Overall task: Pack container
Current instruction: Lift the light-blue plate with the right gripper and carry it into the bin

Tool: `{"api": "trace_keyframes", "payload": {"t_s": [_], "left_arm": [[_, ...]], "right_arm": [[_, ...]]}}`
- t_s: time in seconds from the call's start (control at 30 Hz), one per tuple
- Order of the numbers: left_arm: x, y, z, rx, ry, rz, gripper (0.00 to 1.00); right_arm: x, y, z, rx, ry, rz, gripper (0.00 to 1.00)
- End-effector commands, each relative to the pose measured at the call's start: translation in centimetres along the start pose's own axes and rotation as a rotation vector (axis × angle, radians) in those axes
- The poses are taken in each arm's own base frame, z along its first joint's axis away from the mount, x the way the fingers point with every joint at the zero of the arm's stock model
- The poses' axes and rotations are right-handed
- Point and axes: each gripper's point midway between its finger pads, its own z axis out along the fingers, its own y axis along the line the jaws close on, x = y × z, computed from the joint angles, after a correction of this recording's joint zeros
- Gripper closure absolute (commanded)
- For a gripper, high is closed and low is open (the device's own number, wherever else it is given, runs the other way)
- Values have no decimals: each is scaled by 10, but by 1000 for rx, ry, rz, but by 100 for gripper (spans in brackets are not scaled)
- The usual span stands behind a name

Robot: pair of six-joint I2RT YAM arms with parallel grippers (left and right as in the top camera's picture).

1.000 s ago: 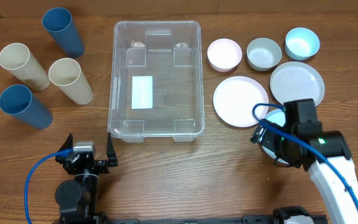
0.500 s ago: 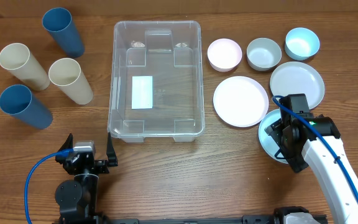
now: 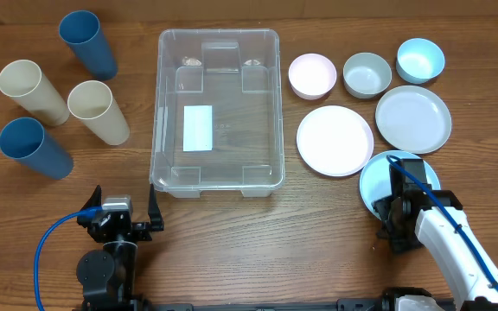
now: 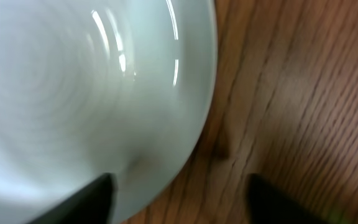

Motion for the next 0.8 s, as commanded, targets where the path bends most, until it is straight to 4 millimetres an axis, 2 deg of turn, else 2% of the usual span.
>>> {"api": "trace_keyframes", "payload": {"t_s": [0.0,0.13,0.27,0.33,0.63,0.77], "left_arm": [[0,2,0,-9,-6,11,0],[0,2,0,-9,-6,11,0],[0,2,0,-9,-6,11,0],[0,2,0,-9,-6,11,0],[0,2,0,-9,-6,11,0],[0,2,0,-9,-6,11,0]], "right_arm": [[1,-8,6,17,-5,7,55],[4,-12,12,23,-2,6,75],[5,-12,12,20,4,6,86],[4,-8,12,7,0,8,96],[-5,15,9,-87,-34,-13,96],[-25,44,-17,-156,-101,-86,96]]}}
